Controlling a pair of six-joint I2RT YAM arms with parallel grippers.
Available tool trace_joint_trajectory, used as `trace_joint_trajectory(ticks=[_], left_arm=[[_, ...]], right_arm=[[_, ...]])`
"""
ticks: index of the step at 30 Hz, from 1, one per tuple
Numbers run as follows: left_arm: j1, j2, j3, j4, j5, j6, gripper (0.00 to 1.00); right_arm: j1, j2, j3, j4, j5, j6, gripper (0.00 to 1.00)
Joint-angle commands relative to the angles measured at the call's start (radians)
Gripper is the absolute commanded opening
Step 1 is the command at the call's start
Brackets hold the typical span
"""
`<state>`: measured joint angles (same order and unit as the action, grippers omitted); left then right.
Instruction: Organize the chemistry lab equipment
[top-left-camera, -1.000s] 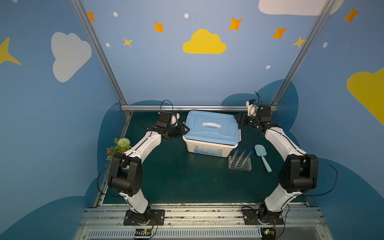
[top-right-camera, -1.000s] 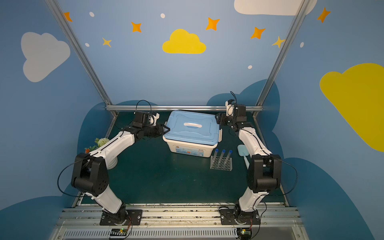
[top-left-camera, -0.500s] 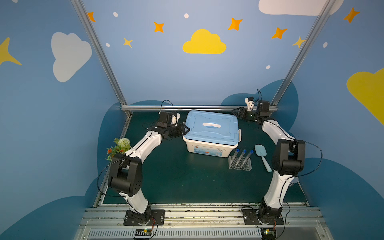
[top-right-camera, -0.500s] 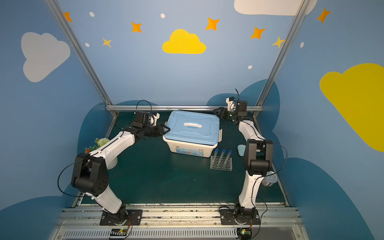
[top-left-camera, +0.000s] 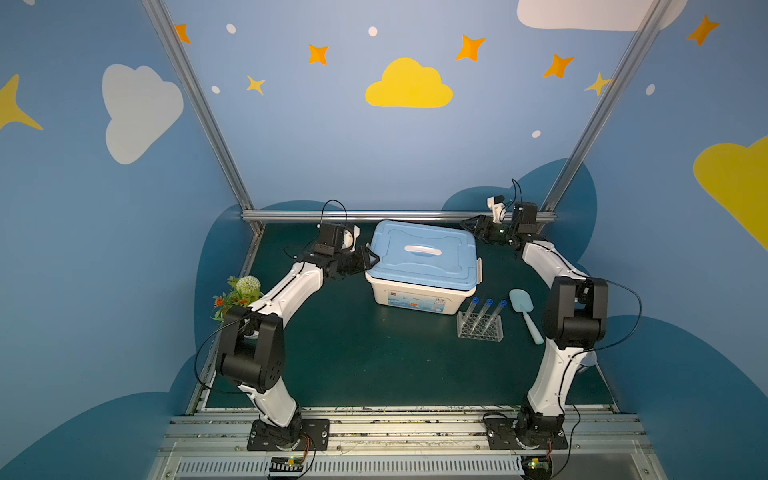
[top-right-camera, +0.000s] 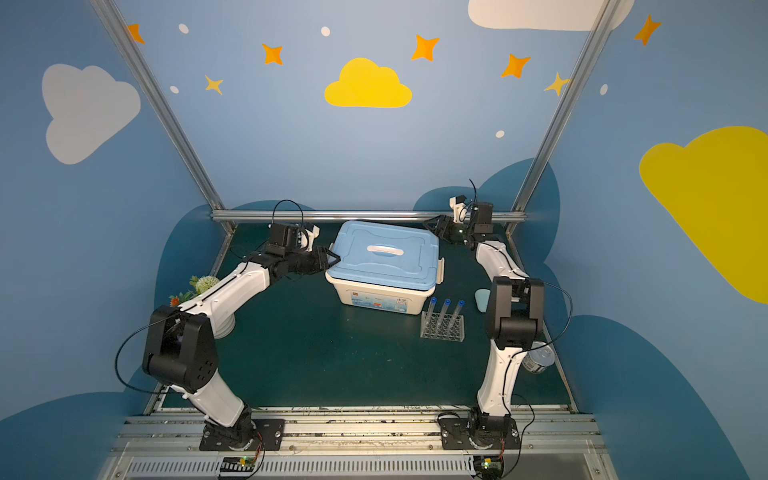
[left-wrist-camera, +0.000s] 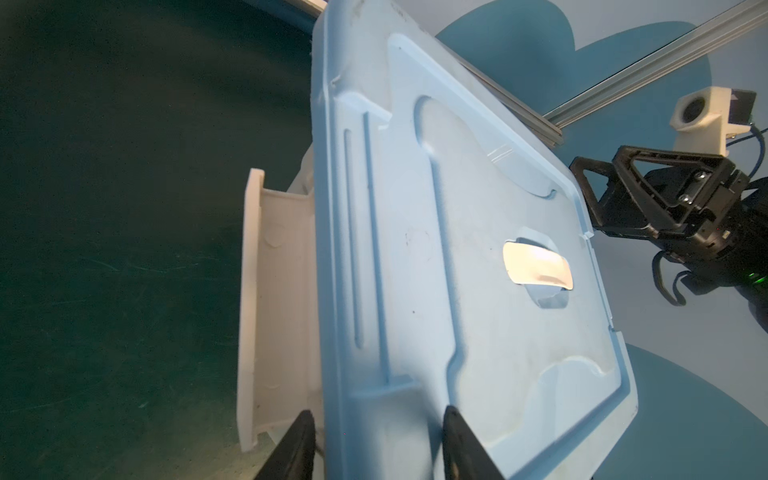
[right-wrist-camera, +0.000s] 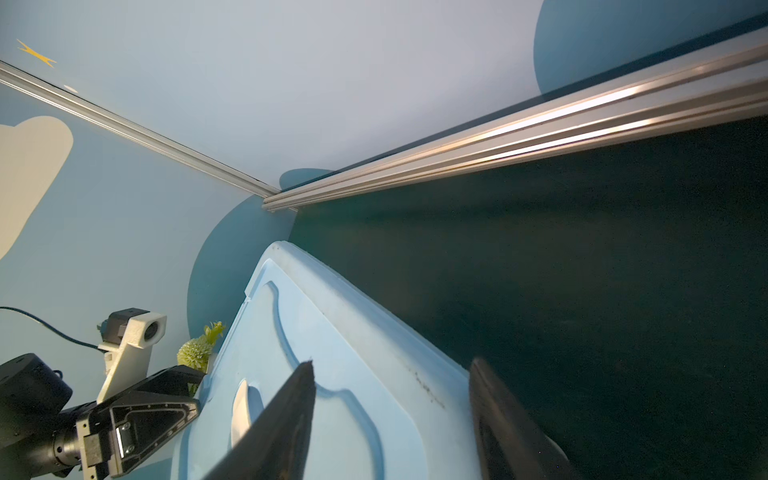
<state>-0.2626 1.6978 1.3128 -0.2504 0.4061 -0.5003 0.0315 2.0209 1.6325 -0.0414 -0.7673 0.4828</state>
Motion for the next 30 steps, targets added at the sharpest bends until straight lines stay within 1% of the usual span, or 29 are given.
trace_joint_trajectory(ticks=[1, 8, 14, 30], left_arm=[[-0.006, -0.019, -0.01, -0.004, -0.001, 0.016, 0.49], [-0.006, -0.019, -0.011, -0.003, -0.001, 0.016, 0.49], [-0.015, -0.028, -0.015, -0.007, -0.004, 0.02, 0.48], [-0.03, -0.058, -0.053, -0.007, -0.019, 0.025, 0.48]], right_arm=[[0.006, 0.017, 0.02, -0.029, -0.005, -0.021, 0.6], [0.008, -0.003, -0.002, -0.02, -0.01, -0.028, 0.59], [0.01, -0.035, -0.042, -0.01, -0.008, -0.047, 0.55], [0.015, -0.121, -0.118, 0.008, 0.016, -0.069, 0.53]])
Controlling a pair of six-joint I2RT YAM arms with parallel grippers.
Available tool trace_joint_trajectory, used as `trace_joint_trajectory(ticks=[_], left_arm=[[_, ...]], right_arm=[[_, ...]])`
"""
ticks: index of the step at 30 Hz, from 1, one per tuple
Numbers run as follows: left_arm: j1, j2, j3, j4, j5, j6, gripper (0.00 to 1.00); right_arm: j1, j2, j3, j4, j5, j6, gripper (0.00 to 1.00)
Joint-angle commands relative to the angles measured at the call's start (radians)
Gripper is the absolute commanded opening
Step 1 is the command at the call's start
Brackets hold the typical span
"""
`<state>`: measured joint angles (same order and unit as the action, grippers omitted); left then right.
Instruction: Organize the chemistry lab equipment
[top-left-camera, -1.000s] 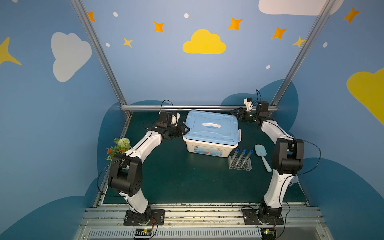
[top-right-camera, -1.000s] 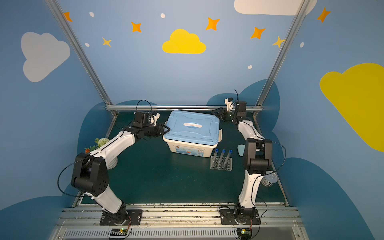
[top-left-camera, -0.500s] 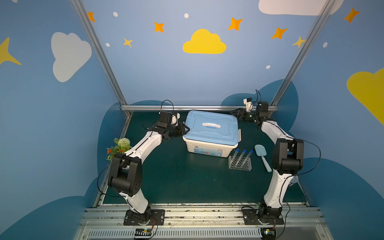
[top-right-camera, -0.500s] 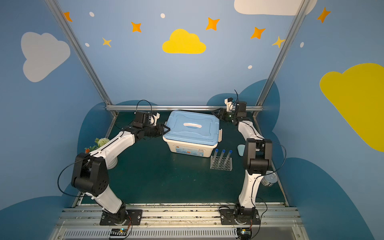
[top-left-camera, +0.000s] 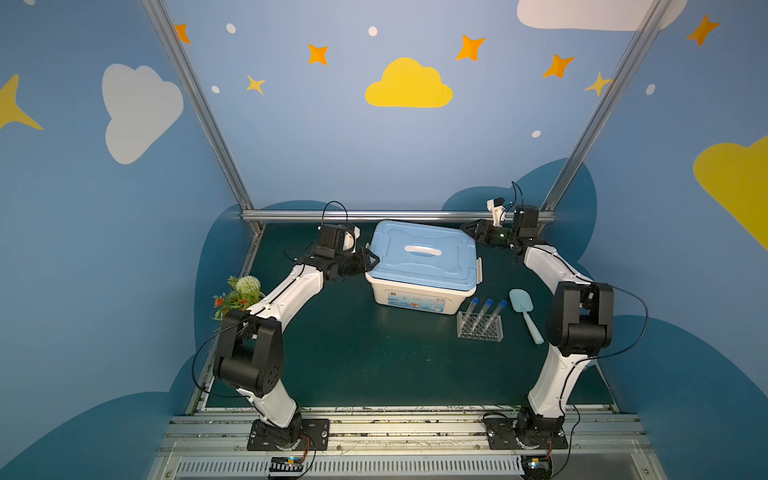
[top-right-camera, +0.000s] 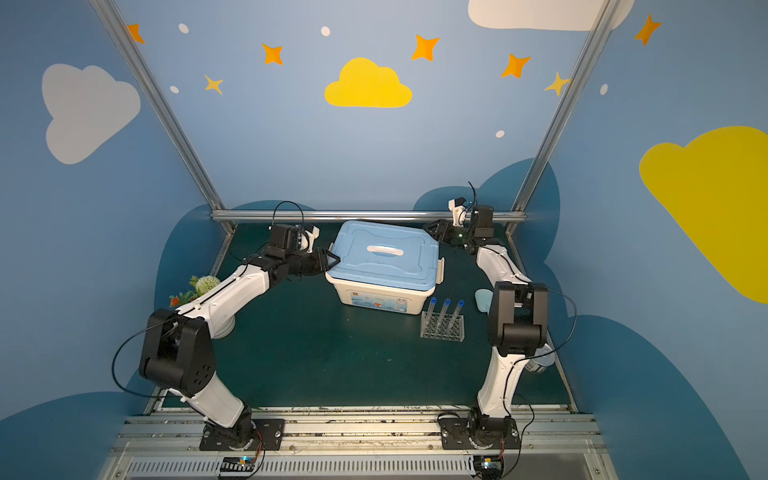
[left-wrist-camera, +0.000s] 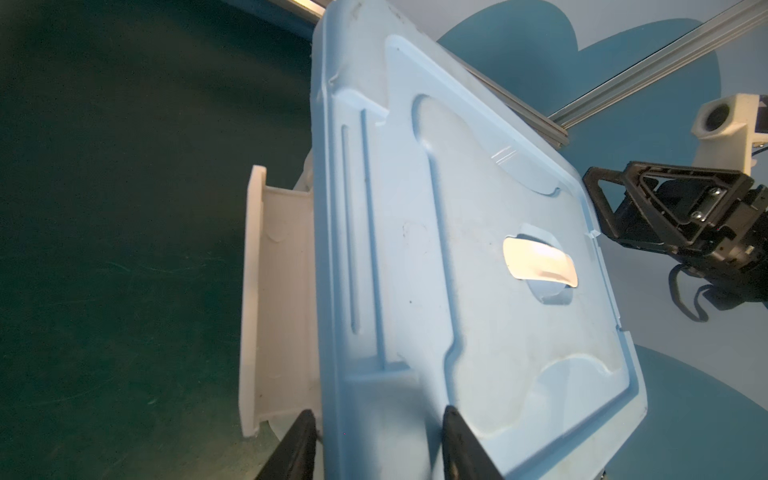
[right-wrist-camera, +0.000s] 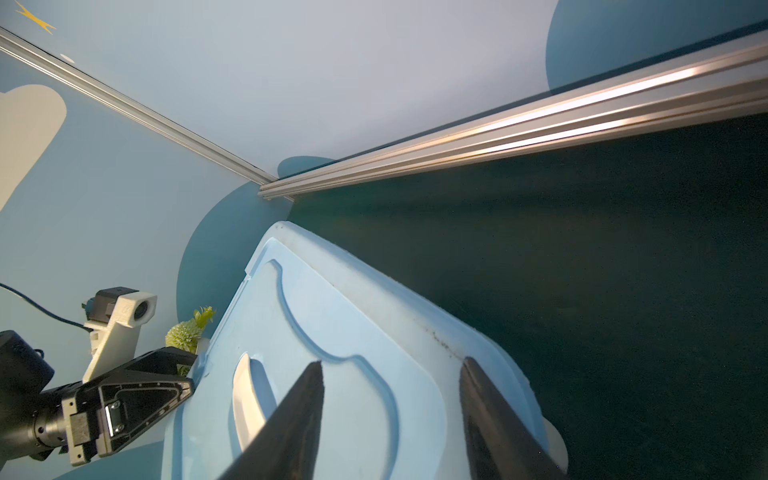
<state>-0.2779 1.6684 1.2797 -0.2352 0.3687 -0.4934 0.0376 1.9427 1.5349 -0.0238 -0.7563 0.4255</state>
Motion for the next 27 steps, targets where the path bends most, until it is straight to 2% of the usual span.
trace_joint_trajectory(ticks=[1, 8, 13, 17, 23, 27], left_arm=[[-0.015, -0.03, -0.022, -0.02, 0.018, 0.018, 0.48], [-0.026, -0.034, -0.029, -0.016, 0.013, 0.018, 0.48], [-0.028, -0.03, -0.025, -0.016, 0.011, 0.019, 0.48], [-0.028, -0.02, -0.015, -0.016, 0.01, 0.018, 0.48], [-0.028, -0.009, 0.0, -0.027, 0.009, 0.023, 0.48], [-0.027, -0.007, 0.001, -0.032, 0.002, 0.028, 0.48]], right_arm=[[0.009, -0.05, -0.028, -0.007, 0.006, -0.012, 0.53], [0.008, -0.097, -0.058, -0.001, 0.017, -0.019, 0.54], [0.005, -0.12, -0.069, 0.009, 0.064, -0.04, 0.59], [-0.004, -0.081, -0.023, -0.01, 0.084, -0.051, 0.65], [-0.008, 0.016, 0.064, -0.06, 0.063, -0.049, 0.66], [-0.007, 0.041, 0.066, -0.043, 0.06, -0.037, 0.66]])
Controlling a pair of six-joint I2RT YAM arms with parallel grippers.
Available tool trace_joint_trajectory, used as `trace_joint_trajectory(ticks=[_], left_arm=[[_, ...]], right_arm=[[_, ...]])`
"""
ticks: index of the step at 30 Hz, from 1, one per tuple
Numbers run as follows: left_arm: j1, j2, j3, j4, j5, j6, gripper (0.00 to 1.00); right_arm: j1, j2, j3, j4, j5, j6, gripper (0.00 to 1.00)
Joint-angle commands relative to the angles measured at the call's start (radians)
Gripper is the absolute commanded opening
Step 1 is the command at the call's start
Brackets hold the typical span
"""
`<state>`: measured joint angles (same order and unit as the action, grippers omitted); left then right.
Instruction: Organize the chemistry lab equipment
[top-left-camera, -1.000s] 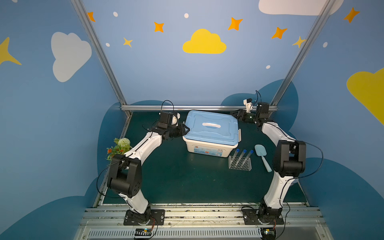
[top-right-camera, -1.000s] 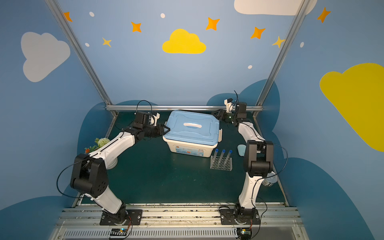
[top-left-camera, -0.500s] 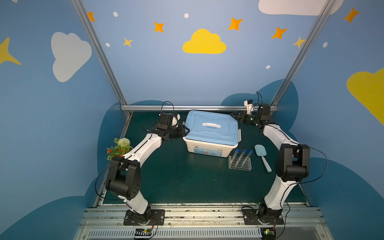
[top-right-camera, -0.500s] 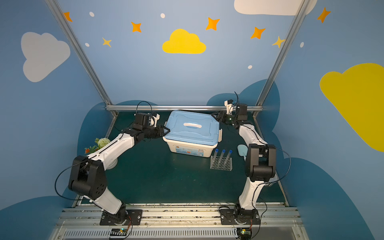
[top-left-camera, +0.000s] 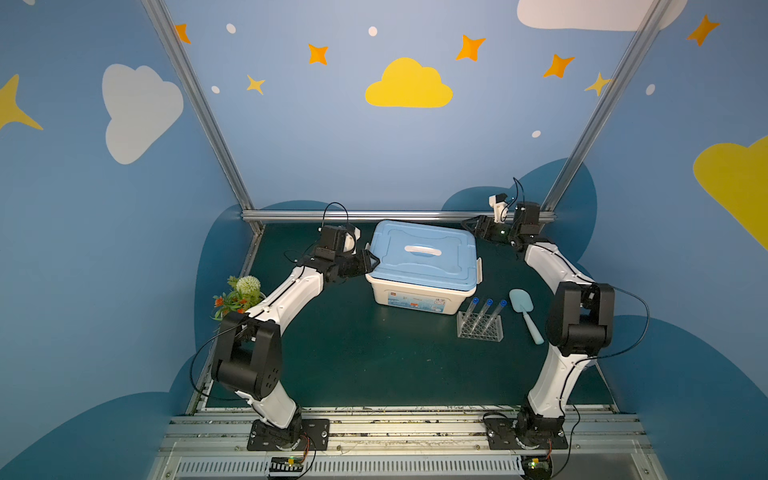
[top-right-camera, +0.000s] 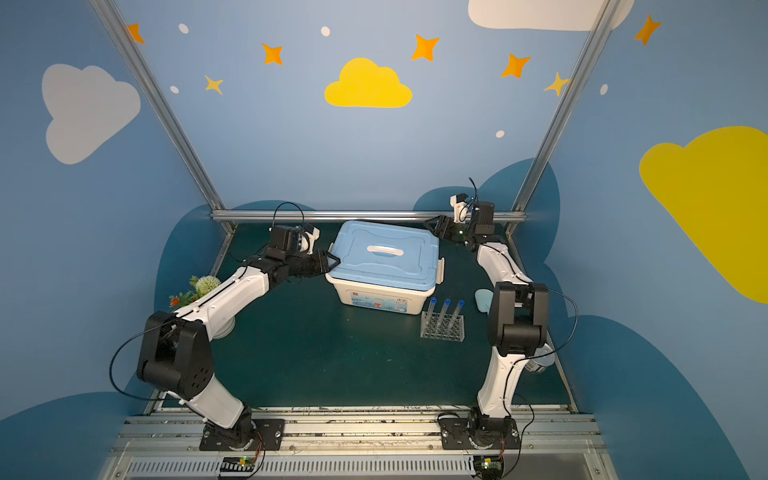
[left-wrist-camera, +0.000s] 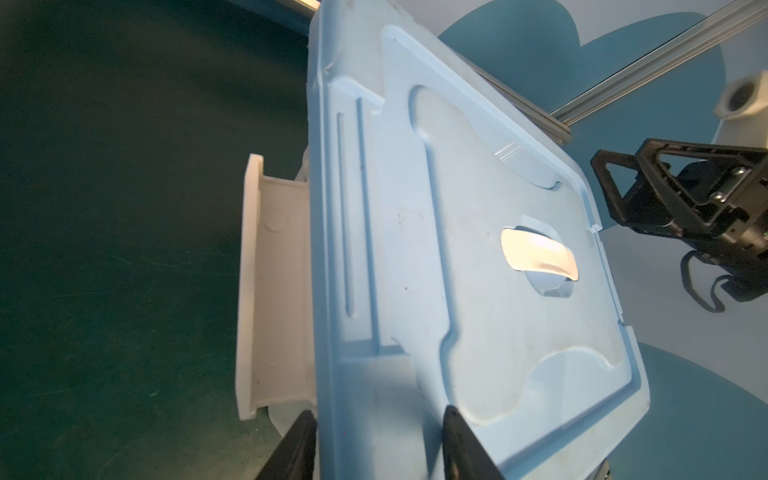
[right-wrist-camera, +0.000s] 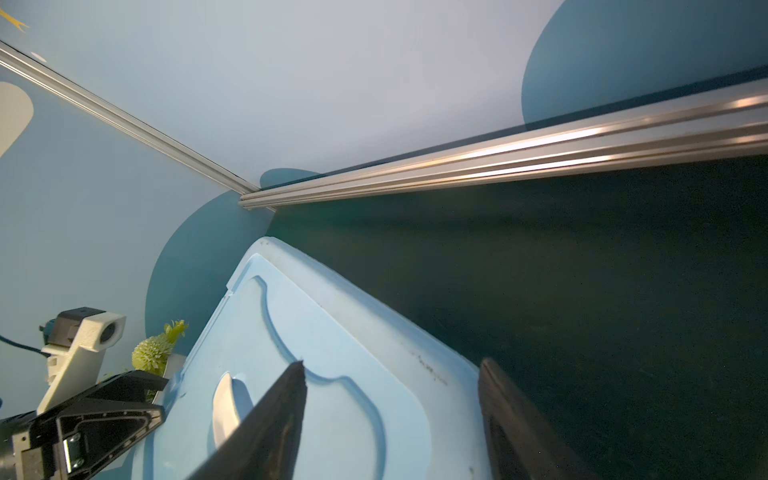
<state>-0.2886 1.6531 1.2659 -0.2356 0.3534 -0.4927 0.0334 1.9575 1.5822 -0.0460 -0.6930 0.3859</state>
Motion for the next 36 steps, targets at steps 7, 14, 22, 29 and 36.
trace_joint_trajectory(ticks=[7, 14, 22, 29, 36], left_arm=[[-0.016, 0.015, 0.02, -0.03, 0.018, 0.027, 0.48], [-0.018, 0.01, 0.013, -0.03, 0.018, 0.027, 0.48], [-0.02, -0.007, 0.0, -0.027, 0.02, 0.03, 0.48], [-0.026, -0.029, -0.017, -0.025, 0.014, 0.032, 0.49], [-0.028, -0.022, -0.02, -0.021, 0.01, 0.031, 0.5]], right_arm=[[0.003, 0.042, 0.017, -0.017, -0.028, 0.014, 0.63], [0.012, 0.008, -0.024, 0.006, -0.052, 0.013, 0.57], [0.015, -0.037, -0.067, 0.018, -0.065, 0.006, 0.52], [0.014, -0.078, -0.099, 0.016, -0.057, -0.002, 0.51], [0.014, -0.085, -0.105, -0.023, -0.02, -0.031, 0.53]])
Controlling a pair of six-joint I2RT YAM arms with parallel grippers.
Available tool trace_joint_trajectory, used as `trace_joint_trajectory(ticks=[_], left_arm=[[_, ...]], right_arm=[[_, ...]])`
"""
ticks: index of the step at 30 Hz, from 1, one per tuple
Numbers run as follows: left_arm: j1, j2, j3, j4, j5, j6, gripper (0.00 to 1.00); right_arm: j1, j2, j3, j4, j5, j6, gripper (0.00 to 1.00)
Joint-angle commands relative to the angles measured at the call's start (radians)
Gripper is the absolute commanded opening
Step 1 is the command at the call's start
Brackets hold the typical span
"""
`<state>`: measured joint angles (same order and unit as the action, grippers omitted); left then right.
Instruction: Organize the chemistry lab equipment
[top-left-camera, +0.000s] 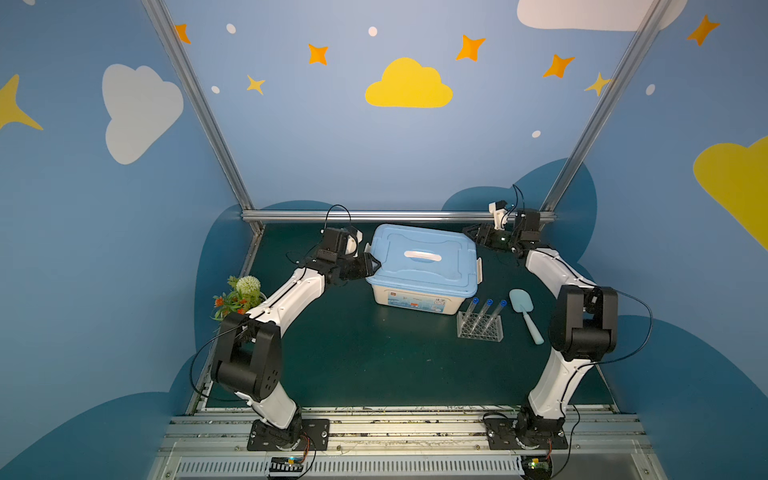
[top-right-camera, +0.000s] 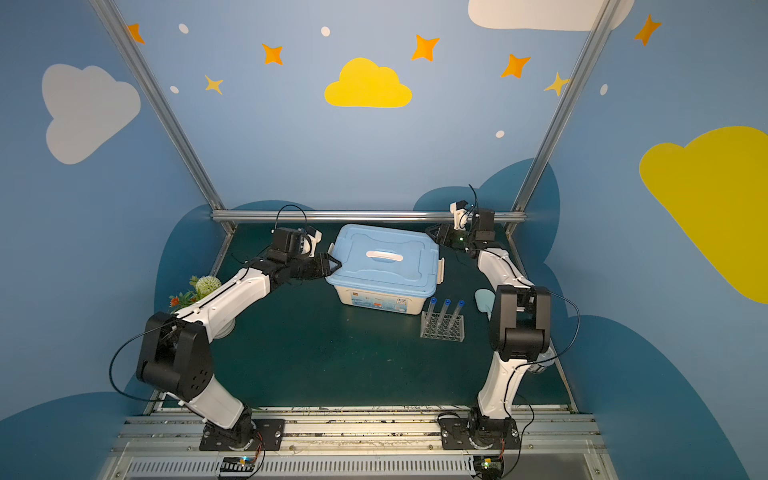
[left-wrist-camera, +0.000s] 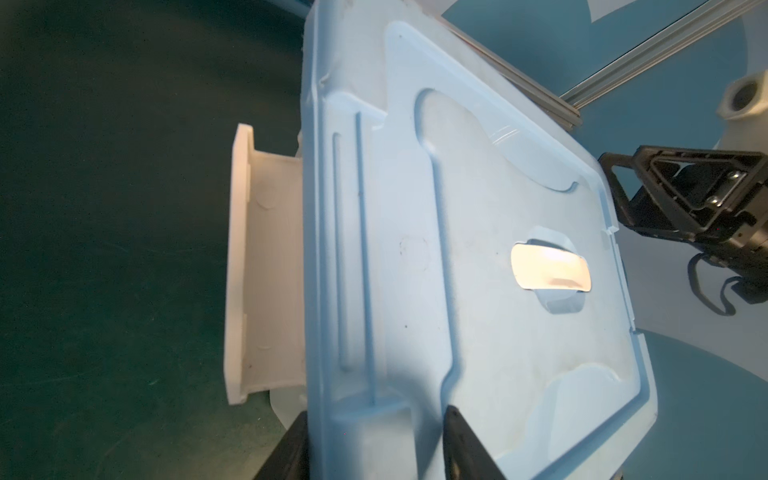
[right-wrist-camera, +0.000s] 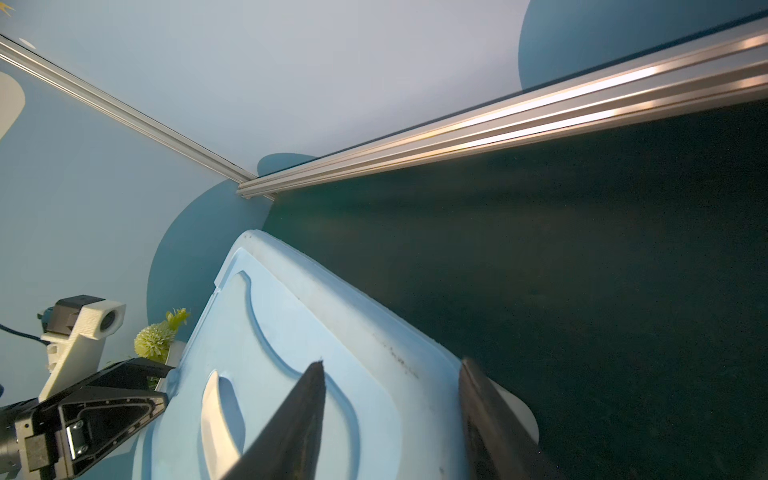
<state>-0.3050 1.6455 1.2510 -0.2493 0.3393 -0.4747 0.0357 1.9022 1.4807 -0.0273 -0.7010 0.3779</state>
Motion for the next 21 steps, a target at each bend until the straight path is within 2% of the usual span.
trace_joint_trajectory(ticks=[1, 10, 21], left_arm=[[-0.013, -0.009, -0.004, -0.003, 0.026, 0.011, 0.5], [-0.015, 0.045, 0.055, -0.004, 0.018, 0.013, 0.56], [-0.015, 0.121, 0.162, -0.056, -0.009, 0.039, 0.58]], right_arm=[[0.012, -0.028, 0.001, -0.053, -0.007, -0.029, 0.53], [0.007, -0.047, 0.001, -0.086, 0.036, -0.039, 0.61], [0.006, -0.128, -0.01, -0.273, 0.151, -0.085, 0.66]])
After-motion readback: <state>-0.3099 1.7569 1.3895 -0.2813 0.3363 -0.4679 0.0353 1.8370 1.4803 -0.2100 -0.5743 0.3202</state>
